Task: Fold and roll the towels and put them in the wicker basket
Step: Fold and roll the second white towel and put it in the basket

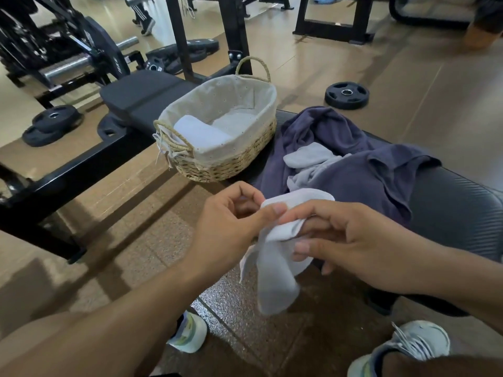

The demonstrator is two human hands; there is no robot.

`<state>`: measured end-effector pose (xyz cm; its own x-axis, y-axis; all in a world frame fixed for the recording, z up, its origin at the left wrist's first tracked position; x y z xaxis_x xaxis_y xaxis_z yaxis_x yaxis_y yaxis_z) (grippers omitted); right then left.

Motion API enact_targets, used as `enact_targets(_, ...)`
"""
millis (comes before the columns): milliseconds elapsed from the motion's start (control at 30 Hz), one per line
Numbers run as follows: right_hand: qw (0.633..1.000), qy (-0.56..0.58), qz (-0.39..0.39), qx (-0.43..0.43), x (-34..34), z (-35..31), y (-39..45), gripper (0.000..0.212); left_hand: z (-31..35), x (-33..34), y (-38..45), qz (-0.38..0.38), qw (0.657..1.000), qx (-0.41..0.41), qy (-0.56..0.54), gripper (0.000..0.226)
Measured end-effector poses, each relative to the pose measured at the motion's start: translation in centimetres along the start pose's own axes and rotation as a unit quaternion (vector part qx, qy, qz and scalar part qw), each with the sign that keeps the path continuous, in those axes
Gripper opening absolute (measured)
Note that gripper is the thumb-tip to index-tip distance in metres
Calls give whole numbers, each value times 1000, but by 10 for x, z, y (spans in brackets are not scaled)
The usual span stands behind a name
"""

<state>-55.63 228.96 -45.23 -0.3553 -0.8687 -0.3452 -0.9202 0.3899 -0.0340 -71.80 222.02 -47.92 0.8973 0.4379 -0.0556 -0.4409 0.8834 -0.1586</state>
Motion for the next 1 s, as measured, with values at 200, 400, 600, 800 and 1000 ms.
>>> enact_targets(200, 991, -44, 123, -36, -18, -4, 0, 13, -1, 13, -6, -61, 998, -16, -29, 20)
enact_targets(400, 982, -93, 158, -50, -25, -4, -4, 6, -1, 19, -10, -75, 996, -29, -32, 18)
enact_targets(600, 977, -125, 161, -66, -26, -3, -4, 7, 1, 22, -11, -79, 996, -32, -34, 14)
enact_targets(800, 973, -139, 169, -76, -27, -1, -5, 10, 5, 25, -15, -90, 995, -31, -32, 26)
enact_targets(1000, 972, -155, 157, -74, -24, 0, -6, 10, 3, 25, -13, -76, 997, -19, -25, 30)
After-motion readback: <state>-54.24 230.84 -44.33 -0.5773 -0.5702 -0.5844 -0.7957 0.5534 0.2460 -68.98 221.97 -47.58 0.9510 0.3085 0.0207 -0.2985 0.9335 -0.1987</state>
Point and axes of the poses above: each hand's wrist, its own y-axis towards the middle knuckle, its own x-axis out of the palm, z = x × y, the point moved 6 cm from there along y, towards the middle knuckle, and after that the axes turned 10 degrees about -x, right-handed, at the moved point
